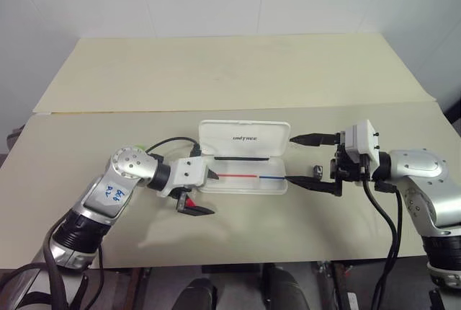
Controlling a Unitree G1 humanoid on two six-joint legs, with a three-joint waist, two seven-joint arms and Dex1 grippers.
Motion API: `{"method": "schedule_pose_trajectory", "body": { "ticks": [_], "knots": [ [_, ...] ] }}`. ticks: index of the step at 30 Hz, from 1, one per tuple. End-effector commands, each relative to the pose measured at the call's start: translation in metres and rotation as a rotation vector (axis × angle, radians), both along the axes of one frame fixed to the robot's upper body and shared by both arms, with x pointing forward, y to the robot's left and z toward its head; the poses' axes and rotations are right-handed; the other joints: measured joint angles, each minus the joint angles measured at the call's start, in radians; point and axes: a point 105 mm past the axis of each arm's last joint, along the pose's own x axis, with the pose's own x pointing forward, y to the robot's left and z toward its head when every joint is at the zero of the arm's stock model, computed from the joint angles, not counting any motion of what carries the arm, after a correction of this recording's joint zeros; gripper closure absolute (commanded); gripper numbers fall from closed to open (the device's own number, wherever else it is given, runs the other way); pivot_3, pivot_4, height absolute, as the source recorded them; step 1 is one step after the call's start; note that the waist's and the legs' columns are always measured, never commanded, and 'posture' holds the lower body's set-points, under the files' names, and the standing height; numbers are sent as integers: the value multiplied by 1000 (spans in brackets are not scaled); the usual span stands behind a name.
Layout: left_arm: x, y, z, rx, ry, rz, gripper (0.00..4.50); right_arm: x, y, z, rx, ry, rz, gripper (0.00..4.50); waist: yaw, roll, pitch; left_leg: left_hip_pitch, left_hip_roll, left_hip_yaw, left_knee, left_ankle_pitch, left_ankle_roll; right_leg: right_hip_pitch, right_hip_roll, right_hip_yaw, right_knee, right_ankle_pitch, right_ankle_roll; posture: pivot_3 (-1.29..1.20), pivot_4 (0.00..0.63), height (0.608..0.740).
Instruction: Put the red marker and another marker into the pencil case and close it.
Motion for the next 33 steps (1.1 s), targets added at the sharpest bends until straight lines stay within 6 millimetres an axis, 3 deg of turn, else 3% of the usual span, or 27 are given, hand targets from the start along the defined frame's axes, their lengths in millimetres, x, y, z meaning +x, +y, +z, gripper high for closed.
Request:
{"method": "schedule_pose_trajectory", "body": {
  "ticks": [1, 11, 21, 28, 33],
  "knots": [
    [0, -2, 20, -43, -57, -20, 32, 1, 3, 6, 11, -35, 9, 0, 0, 0, 0, 0, 0, 0, 0, 0, 0, 0, 0, 0, 0, 0, 0, 0, 150, 740],
    [3, -4, 43, -138, -104, -36, 32, 5, 6, 8, 22, -39, 13, 0, -1, 0, 0, 0, 0, 0, 0, 0, 0, 0, 0, 0, 0, 0, 0, 0, 150, 740],
    [-15, 16, 60, -176, -85, -69, 32, 11, 11, 8, 27, -42, 39, 0, -4, 0, 0, 0, 0, 0, 0, 0, 0, 0, 0, 0, 0, 0, 0, 0, 150, 740],
    [-32, 45, 69, -143, -84, -17, 32, 10, 20, 13, 31, -44, 94, 0, -12, 0, 0, 0, 0, -1, 0, 0, 0, 0, 0, 0, 0, 0, 0, 0, 150, 740],
    [-37, 76, 57, -24, -96, 6, 32, 2, 35, 18, 52, -43, 159, 0, -23, 0, 0, 0, 2, -1, -1, 0, -1, 0, 1, 0, 0, 0, -1, 0, 150, 740]
  ]
}}
